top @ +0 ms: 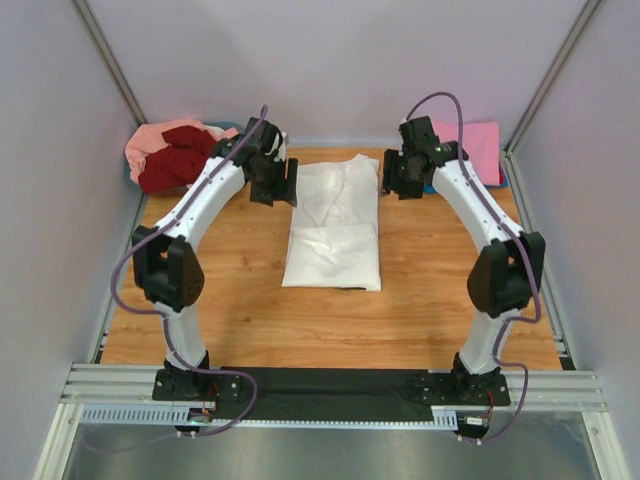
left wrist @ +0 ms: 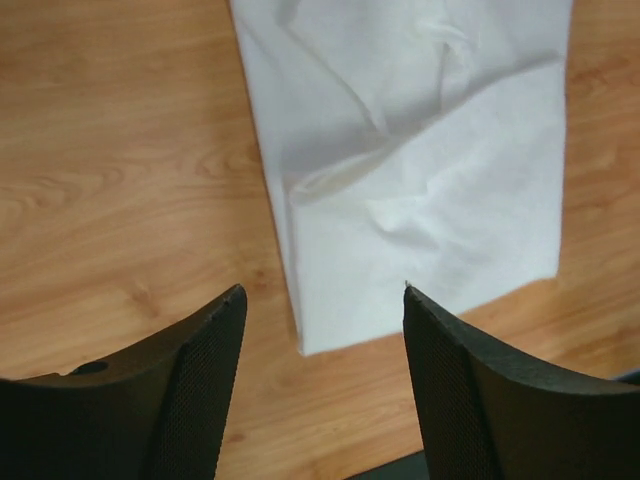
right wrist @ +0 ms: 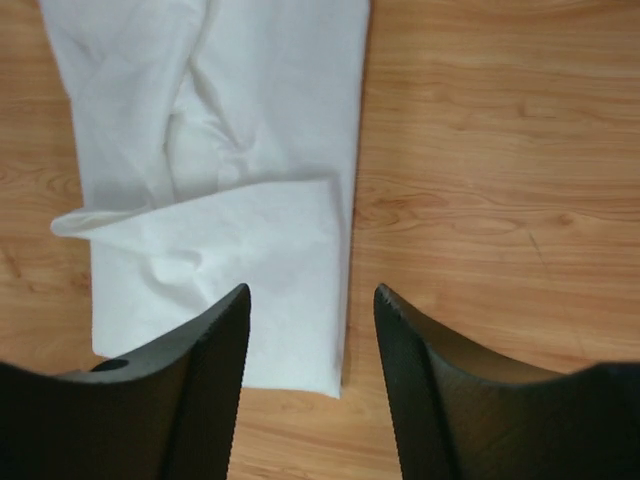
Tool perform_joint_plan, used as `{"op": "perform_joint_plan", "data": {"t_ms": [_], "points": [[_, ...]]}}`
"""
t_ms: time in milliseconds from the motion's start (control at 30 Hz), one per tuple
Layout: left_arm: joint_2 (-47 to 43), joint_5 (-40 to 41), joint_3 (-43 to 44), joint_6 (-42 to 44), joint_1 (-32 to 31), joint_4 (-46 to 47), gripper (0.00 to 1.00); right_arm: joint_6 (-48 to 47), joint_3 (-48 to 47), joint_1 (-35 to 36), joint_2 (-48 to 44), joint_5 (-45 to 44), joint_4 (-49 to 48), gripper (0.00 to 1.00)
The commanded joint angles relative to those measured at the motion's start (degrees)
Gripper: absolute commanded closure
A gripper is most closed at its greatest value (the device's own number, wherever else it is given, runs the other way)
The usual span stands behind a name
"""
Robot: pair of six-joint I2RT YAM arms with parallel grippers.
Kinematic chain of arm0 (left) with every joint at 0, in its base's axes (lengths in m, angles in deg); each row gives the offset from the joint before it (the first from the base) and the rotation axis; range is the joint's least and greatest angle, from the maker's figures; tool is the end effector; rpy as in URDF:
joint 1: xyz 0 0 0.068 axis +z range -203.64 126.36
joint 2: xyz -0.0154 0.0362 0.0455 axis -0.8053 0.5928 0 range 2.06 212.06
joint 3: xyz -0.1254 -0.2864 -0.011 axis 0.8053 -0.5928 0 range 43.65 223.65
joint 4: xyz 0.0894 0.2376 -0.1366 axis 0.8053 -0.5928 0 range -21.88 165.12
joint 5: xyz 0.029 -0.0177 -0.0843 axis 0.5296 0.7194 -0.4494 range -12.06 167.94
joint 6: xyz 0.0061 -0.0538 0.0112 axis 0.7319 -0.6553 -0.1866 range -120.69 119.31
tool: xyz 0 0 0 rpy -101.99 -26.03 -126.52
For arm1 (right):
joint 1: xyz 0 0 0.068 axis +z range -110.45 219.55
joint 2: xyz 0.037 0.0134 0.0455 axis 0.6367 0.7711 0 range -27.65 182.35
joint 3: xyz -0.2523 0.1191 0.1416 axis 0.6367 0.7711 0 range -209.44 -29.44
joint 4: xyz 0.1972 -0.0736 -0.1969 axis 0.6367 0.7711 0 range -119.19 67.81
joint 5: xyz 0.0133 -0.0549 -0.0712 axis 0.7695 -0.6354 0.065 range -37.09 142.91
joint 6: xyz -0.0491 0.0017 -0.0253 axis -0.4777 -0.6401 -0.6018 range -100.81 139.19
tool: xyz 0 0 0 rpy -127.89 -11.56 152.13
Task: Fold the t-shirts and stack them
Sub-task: Fold the tshirt
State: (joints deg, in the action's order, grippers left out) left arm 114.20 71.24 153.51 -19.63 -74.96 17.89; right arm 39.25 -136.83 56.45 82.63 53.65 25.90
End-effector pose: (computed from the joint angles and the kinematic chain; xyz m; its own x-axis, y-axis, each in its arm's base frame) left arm 0.4336 -0.1739 0.3493 -0.8944 0.0030 -0.4473 0.1332 0.9564 -0.2598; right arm 0.4409 0.1346 0.3514 -0.8639 0.0958 -0.4944 -0.0011 0.9814 0.1920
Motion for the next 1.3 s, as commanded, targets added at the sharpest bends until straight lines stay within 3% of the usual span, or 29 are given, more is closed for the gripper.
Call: {"op": "perform_joint_plan", "data": {"t_ms": [0,133,367,700,900,1033,1133,1167,1233,1267], "points": [[-8.6,-6.9,-13.1,-1.0,-2.7,8.7,0.30,0.1,15.8,3.5,-9.6,8.1,-6.6,0.48],[-8.5,-11.6,-18.5,-1.5,-4.1,13.9,0.33,1.9,24.1,6.0,-12.2,14.5,-12.2,0.64],[1.8,-11.3,-11.2,0.2,-5.7,12.2,0.34,0.3,18.1,7.2,-1.2,16.6,-10.9,0.85],[20.3,-3.9,10.2,4.4,-3.9,1.8,0.34,-2.0,6.2,2.1,14.2,11.9,-5.1,0.87],[18.8,2.2,19.0,5.4,-2.7,-3.1,0.34,-2.0,-1.2,-1.7,17.3,10.3,-1.6,0.89],[8.8,2.8,13.0,4.6,-3.5,-0.6,0.34,-2.5,-1.2,-1.6,11.2,8.2,0.6,0.90],[-1.1,0.4,1.0,2.4,-5.8,5.2,0.35,-2.9,4.1,-0.9,5.6,6.9,1.2,0.89],[-3.6,-1.7,-6.8,1.4,-6.5,7.4,0.35,-2.9,6.8,-0.3,1.2,7.3,0.3,0.90],[-9.3,-4.3,-14.8,-3.0,-8.4,14.9,0.34,-2.2,12.4,0.6,-3.9,10.4,-2.3,1.00],[-10.9,-8.3,-22.4,-4.6,-8.8,17.9,0.35,-1.7,18.9,1.6,-6.0,12.3,-5.7,1.00]]}}
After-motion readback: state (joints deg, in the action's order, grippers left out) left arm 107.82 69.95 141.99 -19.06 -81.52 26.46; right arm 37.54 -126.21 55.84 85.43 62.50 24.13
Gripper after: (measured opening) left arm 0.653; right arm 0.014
